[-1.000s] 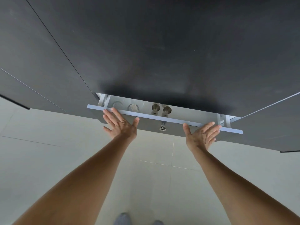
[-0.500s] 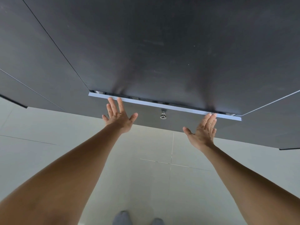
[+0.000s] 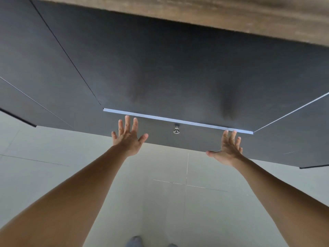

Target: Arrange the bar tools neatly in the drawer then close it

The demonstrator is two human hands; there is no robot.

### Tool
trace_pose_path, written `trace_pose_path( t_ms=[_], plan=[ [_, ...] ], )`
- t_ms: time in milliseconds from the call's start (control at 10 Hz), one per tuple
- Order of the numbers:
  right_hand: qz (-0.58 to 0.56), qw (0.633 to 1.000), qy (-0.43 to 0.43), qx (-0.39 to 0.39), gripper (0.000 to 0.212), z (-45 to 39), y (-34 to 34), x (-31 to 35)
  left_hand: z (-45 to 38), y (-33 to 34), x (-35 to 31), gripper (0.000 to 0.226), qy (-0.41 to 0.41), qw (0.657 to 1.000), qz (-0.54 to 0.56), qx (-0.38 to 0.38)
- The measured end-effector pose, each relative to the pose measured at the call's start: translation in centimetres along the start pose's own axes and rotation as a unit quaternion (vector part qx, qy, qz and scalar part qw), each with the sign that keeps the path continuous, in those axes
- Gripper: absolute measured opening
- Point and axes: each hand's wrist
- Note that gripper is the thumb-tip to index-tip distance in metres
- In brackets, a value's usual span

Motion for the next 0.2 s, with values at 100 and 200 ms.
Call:
trace_pose_path(
  t_ms=[100, 200],
  plan=[
    [-0.017, 1.000, -0.002, -0.020, 0.110, 3.6, -1.5, -0.6, 3.6, -1.2, -1.1, 0.074, 0.018, 1.000, 0.017, -0.007],
    [-0.003, 0.998, -0.030, -0.063, 0.105, 8.6, -2.6, -1.3, 8.5, -2.9, -2.7, 0.076, 0.063, 0.998, 0.000, -0.021]
  ],
)
Point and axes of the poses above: each hand's wrist, its own z-axis away from the middle knuckle, its own y-axis out of the palm, x = y × z, and after that the axes turned 12 degrees about z, right-handed
